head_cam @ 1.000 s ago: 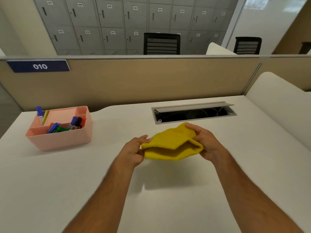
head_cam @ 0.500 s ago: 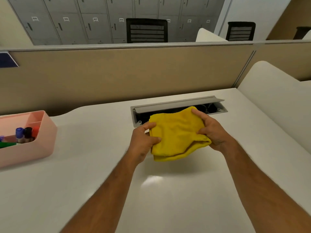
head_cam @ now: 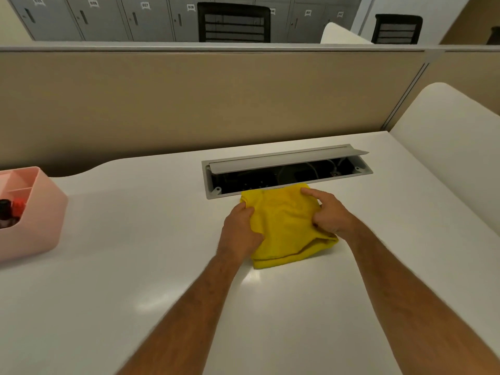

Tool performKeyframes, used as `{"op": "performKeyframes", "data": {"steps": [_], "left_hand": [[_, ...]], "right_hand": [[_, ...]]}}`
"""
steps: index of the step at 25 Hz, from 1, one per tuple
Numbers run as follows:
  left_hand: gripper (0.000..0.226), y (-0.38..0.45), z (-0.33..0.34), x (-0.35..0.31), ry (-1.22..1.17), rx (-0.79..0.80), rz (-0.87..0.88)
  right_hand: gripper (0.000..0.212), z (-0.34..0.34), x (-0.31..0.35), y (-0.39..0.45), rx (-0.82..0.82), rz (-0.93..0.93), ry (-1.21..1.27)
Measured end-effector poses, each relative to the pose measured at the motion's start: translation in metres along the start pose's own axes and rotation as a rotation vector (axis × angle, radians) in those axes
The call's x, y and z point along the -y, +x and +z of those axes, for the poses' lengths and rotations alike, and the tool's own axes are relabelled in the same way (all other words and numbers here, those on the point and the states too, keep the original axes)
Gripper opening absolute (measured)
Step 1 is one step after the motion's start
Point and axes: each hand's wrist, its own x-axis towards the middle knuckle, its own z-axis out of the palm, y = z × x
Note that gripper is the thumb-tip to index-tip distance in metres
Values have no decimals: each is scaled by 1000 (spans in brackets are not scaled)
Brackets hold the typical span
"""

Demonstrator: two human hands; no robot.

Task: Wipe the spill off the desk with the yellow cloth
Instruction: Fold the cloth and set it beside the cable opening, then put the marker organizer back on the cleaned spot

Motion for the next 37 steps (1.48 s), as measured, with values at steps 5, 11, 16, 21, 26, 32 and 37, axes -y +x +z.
{"op": "performKeyframes", "data": {"steps": [5,11,16,21,26,32,37], "left_hand": [[77,-3,2,12,624,55,148],[75,-16,-18,27,577,116,163],[71,-40,-80,47,280,-74,205],[62,-68,-167,84,63,-337,168],[69,-99,-251,136,-22,-593,82],[85,-132,-324,211,-59,-854,-113],[85,-150,-351,266,-242,-959,-281]], "right_hand": [[83,17,10,-6,-18,-98,-727],[83,21,28,-19,-80,-99,-915],[77,54,102,-40,-229,-304,-626],[71,140,196,-70,-212,-424,-244],[63,218,269,-95,-60,-514,8],[85,287,333,-120,127,-379,310],[103,328,366,-127,255,-252,445]]}}
